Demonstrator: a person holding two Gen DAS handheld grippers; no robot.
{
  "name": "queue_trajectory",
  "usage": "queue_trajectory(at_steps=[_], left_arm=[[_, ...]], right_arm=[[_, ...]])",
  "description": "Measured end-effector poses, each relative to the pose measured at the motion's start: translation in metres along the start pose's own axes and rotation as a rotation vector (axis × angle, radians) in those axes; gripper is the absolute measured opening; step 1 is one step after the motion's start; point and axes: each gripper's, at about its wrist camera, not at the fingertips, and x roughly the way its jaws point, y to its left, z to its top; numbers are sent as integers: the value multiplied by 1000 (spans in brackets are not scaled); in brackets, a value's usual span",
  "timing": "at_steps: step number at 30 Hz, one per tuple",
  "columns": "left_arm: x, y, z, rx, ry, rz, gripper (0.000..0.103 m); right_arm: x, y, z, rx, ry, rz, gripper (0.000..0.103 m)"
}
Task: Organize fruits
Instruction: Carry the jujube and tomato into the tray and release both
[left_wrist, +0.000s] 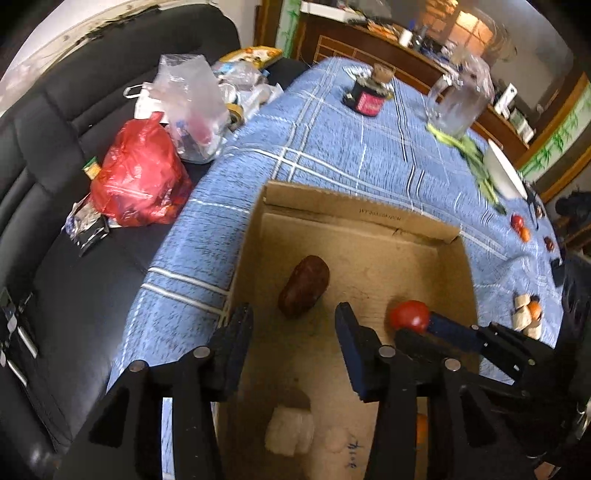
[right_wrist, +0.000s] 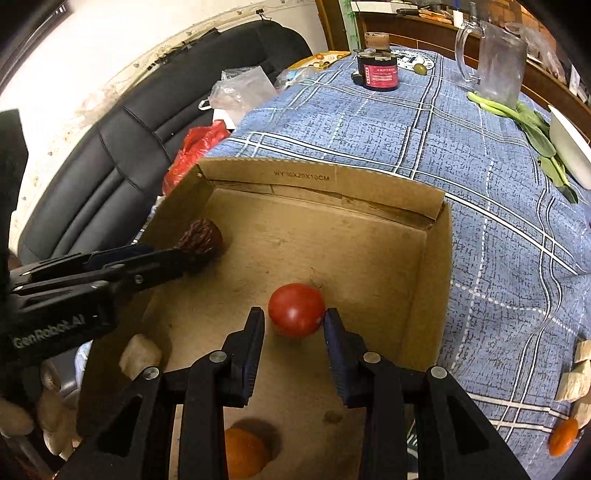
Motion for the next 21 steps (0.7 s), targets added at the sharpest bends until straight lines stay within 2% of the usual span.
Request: queue_trajectory(at_steps=[3,6,10,12,16,21], left_arm=[[-23,1,-8,-49,-43,-15,45],[-44,-4,-20,-103,-82,-40,47],[-63,-28,-38,-106,-106,-46,50],[-69,-47,-46,-93,-108,-50,51],[-74,-88,-66,-81,-111,-83,63],[-61,-145,-89,-46,-72,-149,63]], right_arm=[[-20,1,-2,-9,-32,13,38],[-46,-5,-11,7,-66,42,45],[-78,-29,-34,60,-90,67,49],[-94,-52,-52,107,-87,60,51],[-122,-112,-90,239,-77,37,53],[-162,-195,-137,387,-93,-81,52]])
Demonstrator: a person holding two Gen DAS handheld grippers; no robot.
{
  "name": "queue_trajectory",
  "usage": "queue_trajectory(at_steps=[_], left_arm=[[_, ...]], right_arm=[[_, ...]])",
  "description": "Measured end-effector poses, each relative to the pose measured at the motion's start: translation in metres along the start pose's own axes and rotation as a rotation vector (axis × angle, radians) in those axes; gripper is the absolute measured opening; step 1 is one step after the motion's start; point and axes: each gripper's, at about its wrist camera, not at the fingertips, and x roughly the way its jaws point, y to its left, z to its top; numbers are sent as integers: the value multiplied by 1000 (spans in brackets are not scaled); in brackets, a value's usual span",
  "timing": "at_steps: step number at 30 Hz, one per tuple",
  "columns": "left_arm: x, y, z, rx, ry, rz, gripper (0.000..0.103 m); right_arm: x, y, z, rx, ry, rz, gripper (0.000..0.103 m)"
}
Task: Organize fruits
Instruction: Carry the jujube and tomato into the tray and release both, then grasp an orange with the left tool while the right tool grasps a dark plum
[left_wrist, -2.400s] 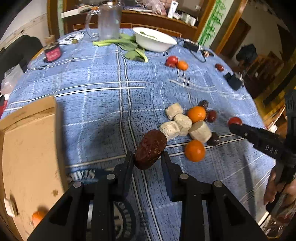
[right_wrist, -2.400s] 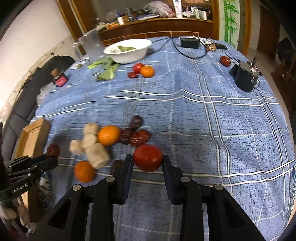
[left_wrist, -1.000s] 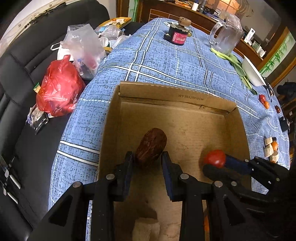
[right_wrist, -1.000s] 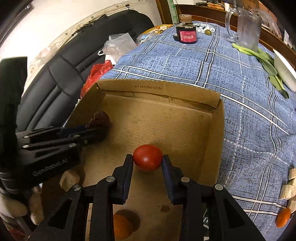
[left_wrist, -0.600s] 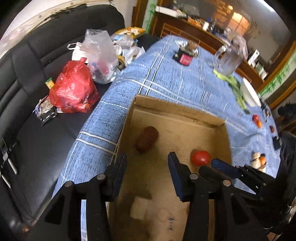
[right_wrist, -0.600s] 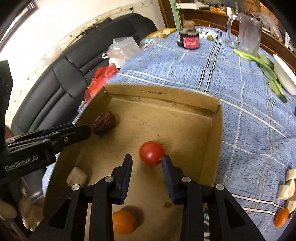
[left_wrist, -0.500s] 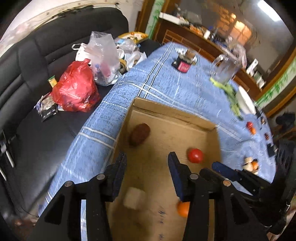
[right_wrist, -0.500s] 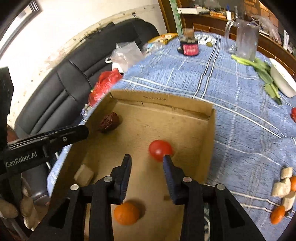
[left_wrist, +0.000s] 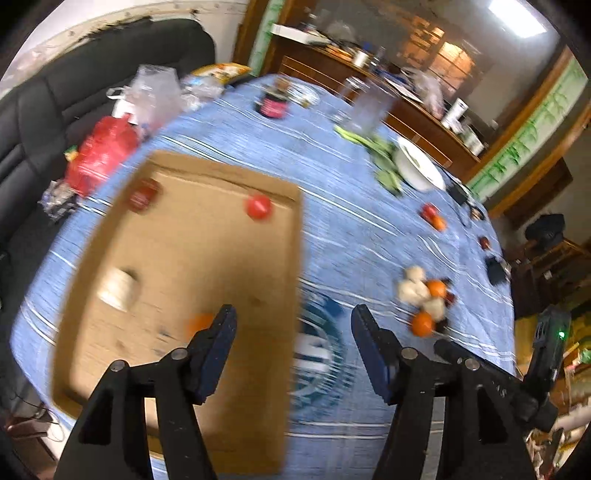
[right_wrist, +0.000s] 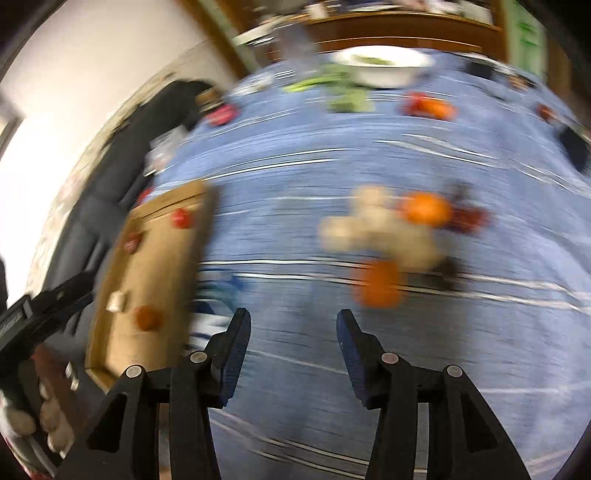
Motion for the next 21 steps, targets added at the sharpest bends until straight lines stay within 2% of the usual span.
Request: queue_trajectory(at_steps=[2,4,8,14,17,18,19,21], left_arm=[[9,-19,-7,13,19,-23,63],[18,-40,-15,37,35,-42,63],[34,-74,-29,83,64,-69,63],[56,-111,-47,173,98,-90,63],[63,-118,-54,206,106,-97,63],[65,-119,-55,208,109,-101,61],[66,-118,-55,208,109,-103,54],[69,-116,-55,208,116,-101,45]], right_arm=[[-11,-27,-1,40,-10,-34,52],[-24,-51,-4,65,-20,-76,61],[-40,-76,-12,71,-40,-94,63],[-41,-91,-7,38,-46,-63,63],[-32,-86,4,-16,-53,-49,60],[-27,-80,8,-51,-54,-46,55],[-23,-76,10,-76,-53,-45,52],[-11,-64,15,-141,-51,-49,52]])
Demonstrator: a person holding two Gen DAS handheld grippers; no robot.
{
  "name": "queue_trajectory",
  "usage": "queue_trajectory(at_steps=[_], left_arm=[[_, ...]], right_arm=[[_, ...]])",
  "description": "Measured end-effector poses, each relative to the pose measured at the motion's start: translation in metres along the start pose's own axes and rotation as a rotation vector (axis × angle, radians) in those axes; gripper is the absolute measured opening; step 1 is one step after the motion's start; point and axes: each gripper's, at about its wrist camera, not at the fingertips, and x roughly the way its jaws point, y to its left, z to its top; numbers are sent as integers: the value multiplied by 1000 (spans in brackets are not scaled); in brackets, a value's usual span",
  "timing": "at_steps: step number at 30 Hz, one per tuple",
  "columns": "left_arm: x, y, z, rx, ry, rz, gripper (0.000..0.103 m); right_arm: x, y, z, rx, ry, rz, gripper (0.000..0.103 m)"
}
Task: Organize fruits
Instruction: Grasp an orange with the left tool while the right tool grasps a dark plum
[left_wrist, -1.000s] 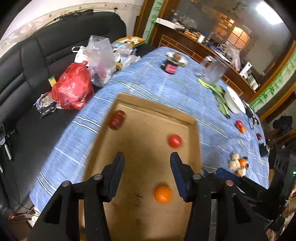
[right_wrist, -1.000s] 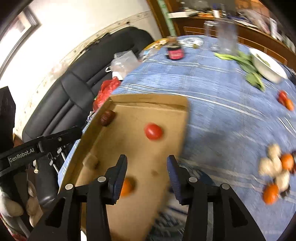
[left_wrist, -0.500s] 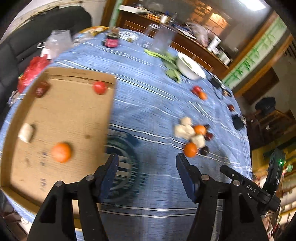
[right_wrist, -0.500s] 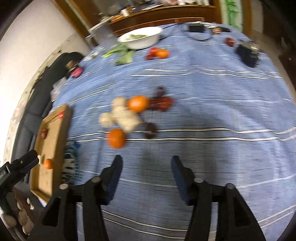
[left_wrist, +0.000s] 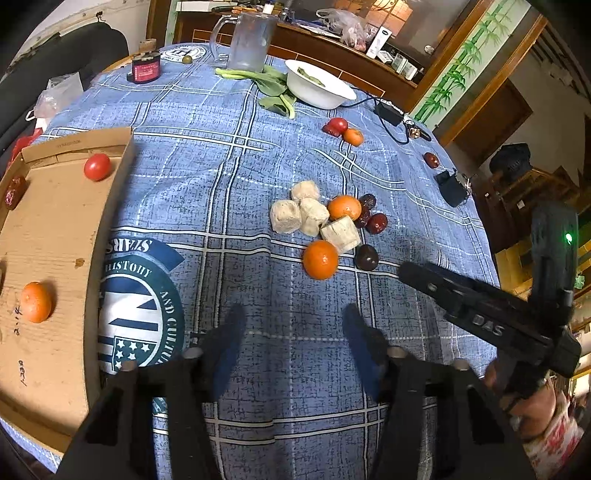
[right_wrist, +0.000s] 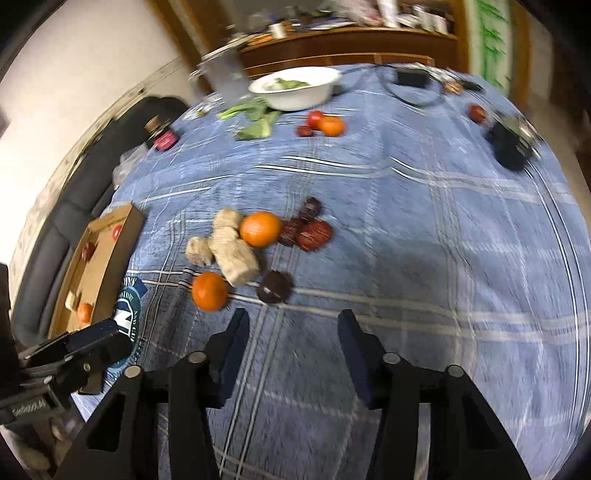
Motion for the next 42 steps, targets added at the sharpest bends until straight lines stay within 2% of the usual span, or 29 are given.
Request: queue_trajectory(at_steps=[6,10,14,23,25,27,29,31,33,42], left_arm=[[3,12,3,-26,0,33,45],[9,13,4,-15,12,42,45],[23,-2,10,28,25,25,45],[68,-38,32,138,50,-7,45],[78,-41,34,153,59,-1,45],[85,-44,34,175,59,35,45],[88,-40,35,160,64,36,40],[88,-34,36,140,59,44,25],[86,-27,37,112,63,18,25],[54,-4,33,47,21,5,25]], right_arm=[[34,14,11,-86,27,-7,46],[52,14,13,-106,59,-3,27],[51,8,13,-86,55,14,26],[26,-22,0,14,45,-8,26],[25,-25,-2,19,49,-13,26],[27,-26,-4,18,55,-20,26],[27,-27,-4,18,49,-21,27],[28,-27,-4,21,43,-26,28],[29,-25,-4,19,37,-35,28],[23,-12,-1,24,24,-47,26]])
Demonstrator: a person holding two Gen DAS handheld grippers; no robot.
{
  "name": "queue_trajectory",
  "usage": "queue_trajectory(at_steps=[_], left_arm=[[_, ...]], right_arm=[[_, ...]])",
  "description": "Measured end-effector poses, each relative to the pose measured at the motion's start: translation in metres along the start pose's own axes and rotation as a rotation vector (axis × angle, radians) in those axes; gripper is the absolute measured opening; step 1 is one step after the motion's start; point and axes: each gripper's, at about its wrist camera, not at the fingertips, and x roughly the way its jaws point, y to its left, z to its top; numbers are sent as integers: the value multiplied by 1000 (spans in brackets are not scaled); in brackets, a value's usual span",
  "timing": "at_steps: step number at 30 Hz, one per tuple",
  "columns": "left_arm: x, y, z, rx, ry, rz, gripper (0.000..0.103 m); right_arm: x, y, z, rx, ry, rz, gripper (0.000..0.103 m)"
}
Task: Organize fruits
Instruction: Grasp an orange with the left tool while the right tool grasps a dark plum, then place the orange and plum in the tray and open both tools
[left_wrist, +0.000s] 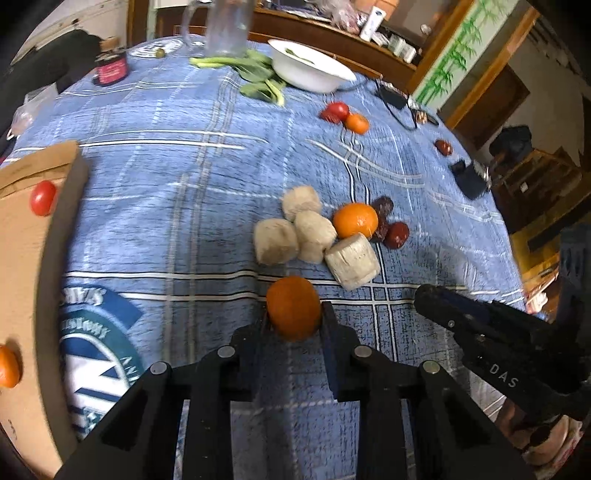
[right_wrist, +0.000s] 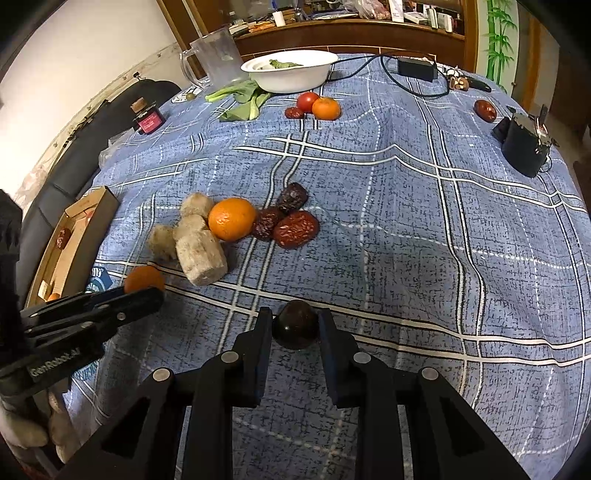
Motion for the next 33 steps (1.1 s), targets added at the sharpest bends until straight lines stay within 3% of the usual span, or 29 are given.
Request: queue_trajectory(at_steps=[8,17,24,33], left_arm=[[-56,49,-5,-86,-66,5,25],[-110,156,-13,-195,-106,154,26],[-112,233,6,-234,-71,234,26],[-88,279,15,-238,17,234,26]], right_arm=[[-12,54,9,-36,-25,74,27],[4,166,23,-148,0,210,27],[30,259,38,-261,10,248,27],[91,307,41,-271,103,206,28]])
